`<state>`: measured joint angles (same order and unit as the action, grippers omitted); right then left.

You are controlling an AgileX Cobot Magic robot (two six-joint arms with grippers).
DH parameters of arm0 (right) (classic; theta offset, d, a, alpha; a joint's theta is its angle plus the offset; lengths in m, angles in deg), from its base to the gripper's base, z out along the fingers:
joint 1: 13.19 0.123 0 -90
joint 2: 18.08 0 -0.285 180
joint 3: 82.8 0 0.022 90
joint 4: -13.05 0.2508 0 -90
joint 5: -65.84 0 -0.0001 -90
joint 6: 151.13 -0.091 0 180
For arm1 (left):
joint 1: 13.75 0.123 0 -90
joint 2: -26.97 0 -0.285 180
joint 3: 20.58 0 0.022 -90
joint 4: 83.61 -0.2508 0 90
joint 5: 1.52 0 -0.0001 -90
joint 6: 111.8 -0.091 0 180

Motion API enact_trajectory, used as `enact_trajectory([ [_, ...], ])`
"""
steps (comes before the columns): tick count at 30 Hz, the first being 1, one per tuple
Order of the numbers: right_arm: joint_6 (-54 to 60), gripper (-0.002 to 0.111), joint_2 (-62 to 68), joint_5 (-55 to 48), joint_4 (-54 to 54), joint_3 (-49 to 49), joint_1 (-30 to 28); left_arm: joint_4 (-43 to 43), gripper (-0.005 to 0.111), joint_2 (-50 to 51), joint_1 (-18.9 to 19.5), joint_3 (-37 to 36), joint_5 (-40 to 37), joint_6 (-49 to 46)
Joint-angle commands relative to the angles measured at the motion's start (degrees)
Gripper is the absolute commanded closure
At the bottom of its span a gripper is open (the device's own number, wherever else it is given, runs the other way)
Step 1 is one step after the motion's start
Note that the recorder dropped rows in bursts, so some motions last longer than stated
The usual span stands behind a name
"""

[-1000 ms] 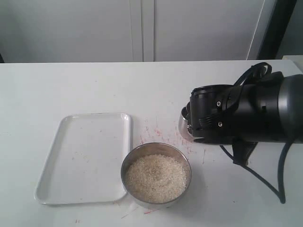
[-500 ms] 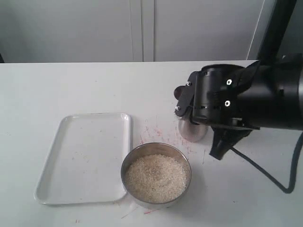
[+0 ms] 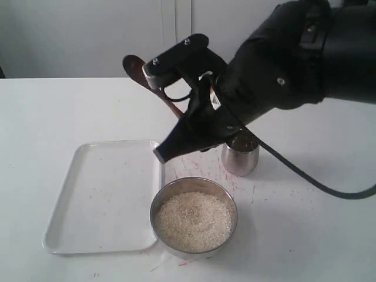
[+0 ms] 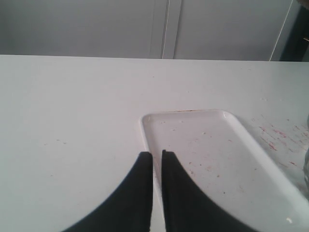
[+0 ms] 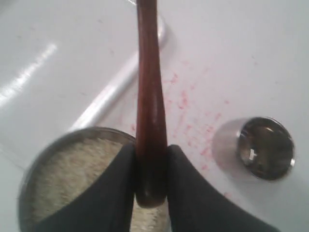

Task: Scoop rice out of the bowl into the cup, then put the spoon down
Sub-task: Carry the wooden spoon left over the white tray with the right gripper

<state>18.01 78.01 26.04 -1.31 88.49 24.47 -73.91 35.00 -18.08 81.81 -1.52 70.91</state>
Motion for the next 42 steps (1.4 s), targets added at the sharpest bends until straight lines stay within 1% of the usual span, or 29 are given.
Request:
enact_trajectory([
  [1,4.8,0.108,0.8,-0.1,10.7,4.2,-0.5,0.3,0.092,-0.2,-0.3,0.4,0.0,0.0],
  [8,10.9,0.108,4.6,-3.5,28.4,10.0,-0.5,0.3,0.092,-0.2,-0.3,0.4,0.0,0.0],
  [11,14.1,0.108,7.1,-5.7,33.6,12.0,-0.5,0.3,0.092,-0.2,-0.3,0.4,0.0,0.0],
  [18,14.1,0.108,12.6,-7.2,34.2,14.3,2.1,0.3,0.092,-0.2,-0.3,0.4,0.0,0.0],
  [24,14.1,0.108,17.9,-5.6,33.9,14.4,4.6,0.3,0.092,-0.2,-0.3,0.4,0.0,0.0],
  [42,14.1,0.108,27.2,-2.3,37.1,14.4,6.3,0.3,0.092,-0.2,-0.3,0.4,0.0,0.0],
])
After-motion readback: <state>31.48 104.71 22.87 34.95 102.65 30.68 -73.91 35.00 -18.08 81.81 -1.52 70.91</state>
